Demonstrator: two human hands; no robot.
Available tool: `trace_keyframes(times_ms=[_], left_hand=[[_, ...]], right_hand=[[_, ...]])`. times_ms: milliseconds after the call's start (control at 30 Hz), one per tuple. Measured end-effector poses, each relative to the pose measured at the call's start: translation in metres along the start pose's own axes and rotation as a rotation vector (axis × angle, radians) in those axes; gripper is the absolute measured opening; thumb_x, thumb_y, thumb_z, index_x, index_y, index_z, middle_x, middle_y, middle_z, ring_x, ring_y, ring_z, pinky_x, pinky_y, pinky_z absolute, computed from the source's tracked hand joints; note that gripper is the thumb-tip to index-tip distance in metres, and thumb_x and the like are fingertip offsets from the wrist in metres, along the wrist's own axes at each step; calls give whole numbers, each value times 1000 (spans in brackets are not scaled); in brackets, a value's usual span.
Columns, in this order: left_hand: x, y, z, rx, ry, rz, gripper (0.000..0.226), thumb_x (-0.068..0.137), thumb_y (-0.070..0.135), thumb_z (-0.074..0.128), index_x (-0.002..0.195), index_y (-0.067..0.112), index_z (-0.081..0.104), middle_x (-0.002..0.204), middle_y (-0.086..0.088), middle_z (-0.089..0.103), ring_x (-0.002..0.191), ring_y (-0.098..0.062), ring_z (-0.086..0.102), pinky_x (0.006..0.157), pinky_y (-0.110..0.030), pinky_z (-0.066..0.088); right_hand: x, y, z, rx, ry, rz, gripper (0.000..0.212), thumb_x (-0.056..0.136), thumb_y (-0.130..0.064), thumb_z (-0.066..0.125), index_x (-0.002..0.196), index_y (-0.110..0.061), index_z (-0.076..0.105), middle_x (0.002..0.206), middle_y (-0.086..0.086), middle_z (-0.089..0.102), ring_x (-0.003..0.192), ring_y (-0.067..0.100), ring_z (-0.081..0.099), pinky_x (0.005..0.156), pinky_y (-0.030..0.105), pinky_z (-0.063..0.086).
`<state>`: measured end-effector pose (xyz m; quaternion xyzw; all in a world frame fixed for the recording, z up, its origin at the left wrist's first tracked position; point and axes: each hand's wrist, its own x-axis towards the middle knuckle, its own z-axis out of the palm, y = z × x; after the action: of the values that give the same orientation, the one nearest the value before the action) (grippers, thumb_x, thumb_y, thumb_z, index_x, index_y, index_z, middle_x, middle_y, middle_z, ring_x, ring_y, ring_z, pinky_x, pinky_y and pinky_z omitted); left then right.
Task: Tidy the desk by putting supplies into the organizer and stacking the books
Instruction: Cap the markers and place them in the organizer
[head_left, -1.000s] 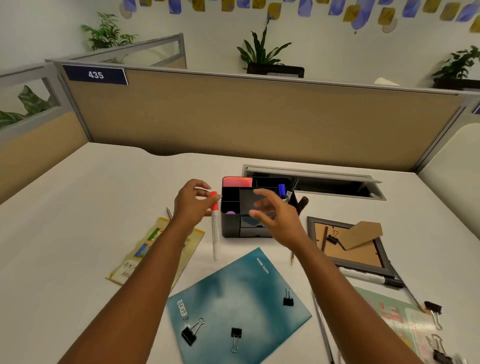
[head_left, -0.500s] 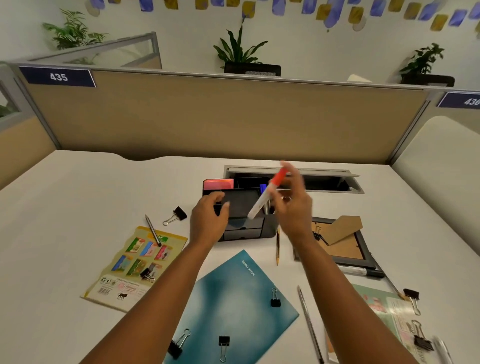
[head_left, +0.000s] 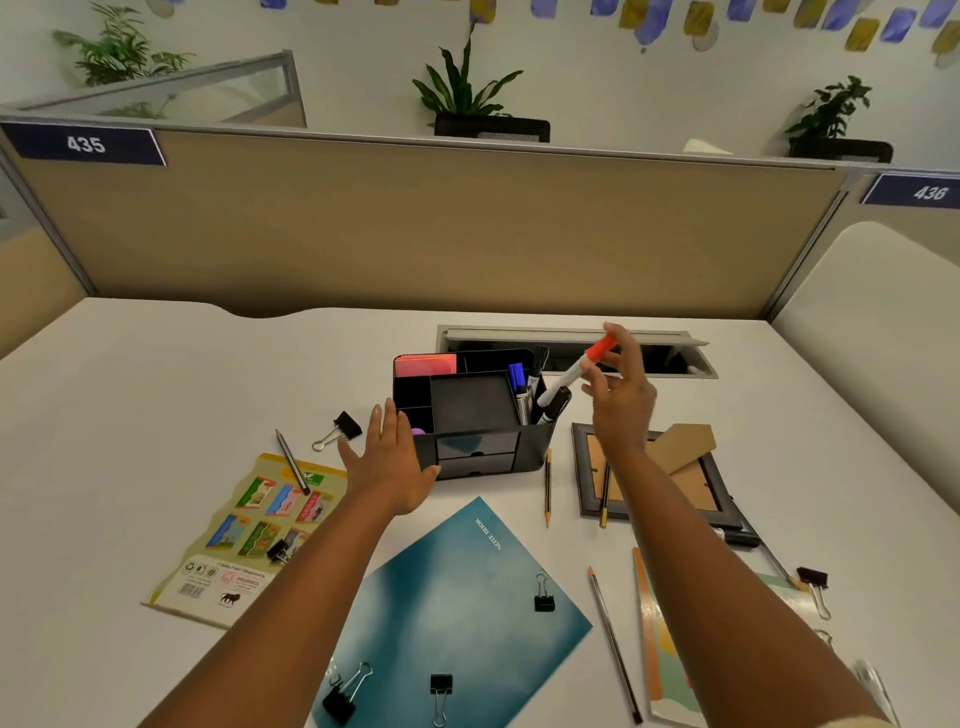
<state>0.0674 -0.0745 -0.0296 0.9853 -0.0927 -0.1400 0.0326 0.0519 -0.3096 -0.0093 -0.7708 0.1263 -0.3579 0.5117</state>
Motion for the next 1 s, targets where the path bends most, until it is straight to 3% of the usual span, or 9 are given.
trace_keyframes(times_ms=[133,233,333,433,500,667,733,867,1000], left_hand=[[2,0,1,35,-2,-6,85,92,54,38,148,11,-9,156,-8,-22,145,-25,-17,115,-57,4],[2,-1,2,52,-2,-2,86,90,55,40,148,11,-8,156,-8,-21,145,-26,-16,115,-57,5],[2,-1,3,75,8,0,89,90,55,42,148,10,-8,156,-9,-21,145,-26,-16,115,-57,5],[1,1,3,94,16,-3,89,90,54,42,148,9,-7,156,-10,-21,145,-26,-16,115,-57,5],[1,0,4,107,23,-7,89,90,54,42,148,8,-7,156,-10,-21,146,-26,-15,115,-57,5],[1,-1,6,94,25,-3,90,89,52,46,148,9,-7,156,-9,-21,146,-27,-10,115,-56,11],[0,0,6,79,26,-1,91,89,50,48,148,8,-7,156,-9,-21,147,-27,-7,115,-55,13],[3,0,8,87,32,-3,93,87,50,52,148,8,-5,156,-9,-21,147,-28,-5,115,-55,15],[4,0,9,87,36,-6,95,86,49,54,148,8,-4,157,-8,-21,147,-28,-1,114,-55,17]], right_hand=[[-5,1,7,-171,-225,-18,45,90,-12,53,132,-26,44,115,13,63,94,23,63,87,37,51],[-11,5,10,-217,-254,-25,40,95,-16,45,134,-25,42,120,14,62,107,26,59,89,30,48],[-16,13,11,-304,-308,-25,36,99,-18,34,134,-22,40,114,15,64,99,24,61,82,24,45],[-21,19,8,-345,-357,-17,39,99,-24,33,137,-21,36,127,13,57,112,24,55,94,30,43],[-26,23,2,-311,-306,-8,40,98,-24,35,137,-20,36,134,10,52,121,23,48,99,33,39],[-47,46,-43,-343,41,147,33,93,-9,45,126,-12,49,119,15,58,110,26,53,88,31,43],[-57,58,-70,-445,141,267,35,87,0,44,120,-10,53,115,17,59,107,31,53,87,38,46],[-77,83,-121,-892,33,373,37,77,7,48,108,-8,62,108,17,62,101,35,52,83,42,42],[-89,96,-140,-980,-128,376,38,77,3,46,109,-12,61,111,11,59,108,30,46,89,41,35]])
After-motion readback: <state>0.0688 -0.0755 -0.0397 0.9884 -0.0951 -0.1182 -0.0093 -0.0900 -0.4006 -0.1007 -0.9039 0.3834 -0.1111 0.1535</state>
